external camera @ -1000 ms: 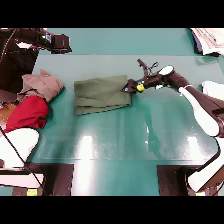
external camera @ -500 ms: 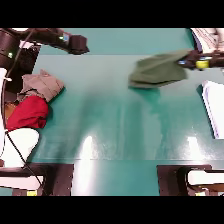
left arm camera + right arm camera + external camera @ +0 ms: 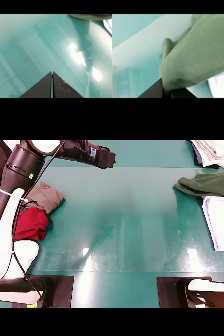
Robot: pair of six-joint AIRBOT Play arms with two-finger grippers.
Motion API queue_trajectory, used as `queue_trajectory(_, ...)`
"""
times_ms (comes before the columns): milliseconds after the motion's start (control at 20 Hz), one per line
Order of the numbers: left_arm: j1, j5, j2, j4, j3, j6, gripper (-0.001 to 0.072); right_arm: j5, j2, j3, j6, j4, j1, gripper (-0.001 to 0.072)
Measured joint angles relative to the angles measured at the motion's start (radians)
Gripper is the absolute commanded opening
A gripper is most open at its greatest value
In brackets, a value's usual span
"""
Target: Fold the shirts.
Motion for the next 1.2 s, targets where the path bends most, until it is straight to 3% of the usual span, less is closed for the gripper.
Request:
queue_trajectory(400,-0.014,0.007,0.0,0.002,0.0,0.002,0.0029,-0.054,-0.014,0.164,-0.057,0.107,-0.075,0.0014)
queue_trajectory(700,-0.015,-0.006,0.0,0.002,0.0,0.002,0.0029,0.042,-0.015,0.298,-0.063,0.114,-0.136,0.0014)
queue_trajectory(950,-0.015,-0.036,0.0,0.003,0.0,0.002,0.0029,0.172,-0.005,0.309,-0.048,-0.033,-0.17,0.0014)
queue_trajectory(1200,-0.015,-0.052,0.0,0.003,0.0,0.002,0.0029,0.231,0.085,0.156,-0.026,-0.232,-0.225,0.0017)
